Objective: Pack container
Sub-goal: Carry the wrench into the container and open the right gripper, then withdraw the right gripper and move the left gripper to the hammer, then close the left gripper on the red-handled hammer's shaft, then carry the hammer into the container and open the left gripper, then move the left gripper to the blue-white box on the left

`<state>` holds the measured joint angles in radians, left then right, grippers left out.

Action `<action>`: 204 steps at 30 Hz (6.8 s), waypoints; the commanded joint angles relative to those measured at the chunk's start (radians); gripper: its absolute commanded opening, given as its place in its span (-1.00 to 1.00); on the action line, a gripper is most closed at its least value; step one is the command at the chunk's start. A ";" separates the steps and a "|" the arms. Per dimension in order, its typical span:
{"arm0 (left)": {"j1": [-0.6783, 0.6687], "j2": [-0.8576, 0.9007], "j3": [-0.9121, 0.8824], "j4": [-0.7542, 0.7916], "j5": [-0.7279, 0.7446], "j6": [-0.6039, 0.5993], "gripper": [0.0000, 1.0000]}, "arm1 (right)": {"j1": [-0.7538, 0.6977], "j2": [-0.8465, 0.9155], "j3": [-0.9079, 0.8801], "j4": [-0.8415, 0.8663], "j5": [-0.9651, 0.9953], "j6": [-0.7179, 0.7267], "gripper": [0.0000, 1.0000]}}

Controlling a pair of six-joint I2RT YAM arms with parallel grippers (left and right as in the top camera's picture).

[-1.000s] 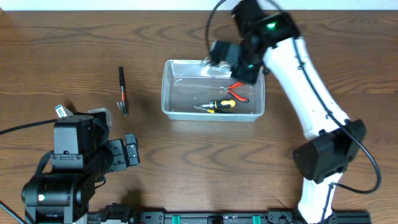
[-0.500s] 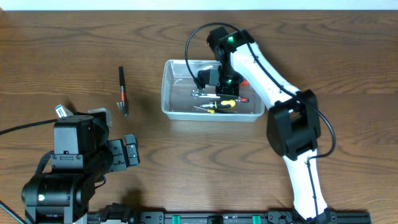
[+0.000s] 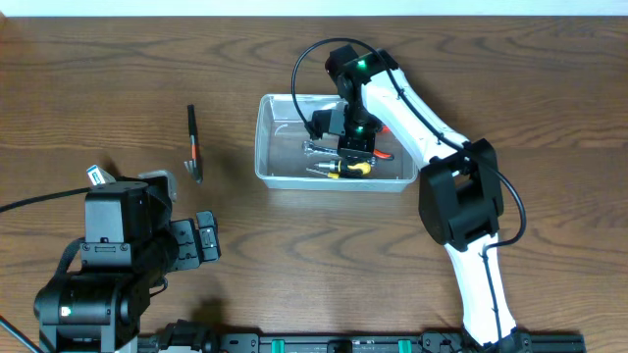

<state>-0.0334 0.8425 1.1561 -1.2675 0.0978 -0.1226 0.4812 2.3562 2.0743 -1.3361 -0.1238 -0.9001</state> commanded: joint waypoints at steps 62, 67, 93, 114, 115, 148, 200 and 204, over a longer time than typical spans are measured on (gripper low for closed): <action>0.161 1.060 0.122 0.486 -0.083 0.204 0.96 | -0.774 -0.654 -0.140 0.060 0.093 0.757 0.99; 0.160 1.078 0.122 0.488 -0.074 0.205 0.96 | -0.774 -0.654 -0.140 0.061 0.093 0.757 0.99; 0.159 1.156 0.122 0.522 -0.046 0.205 1.00 | -0.774 -0.654 -0.140 0.061 0.093 0.757 0.99; 0.159 1.163 0.122 0.526 -0.045 0.204 0.07 | -0.774 -0.654 -0.140 0.061 0.093 0.757 0.98; 0.159 1.163 0.122 0.526 -0.045 0.204 0.03 | -0.774 -0.654 -0.140 0.061 0.093 0.757 0.99; 0.118 0.953 0.306 0.274 -0.045 0.201 -0.89 | -0.774 -0.654 -0.140 0.061 0.093 0.757 0.98; -0.371 1.122 0.409 0.417 0.170 1.029 -0.27 | -0.774 -0.654 -0.140 0.062 0.059 0.757 0.99; -0.371 1.014 0.435 0.413 0.037 0.922 -0.15 | -0.774 -0.654 -0.140 0.062 0.059 0.757 0.99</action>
<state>-0.4076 1.9720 1.5597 -0.8490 0.2317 0.8917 -0.2897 1.7016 1.9369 -1.2747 -0.0536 -0.1608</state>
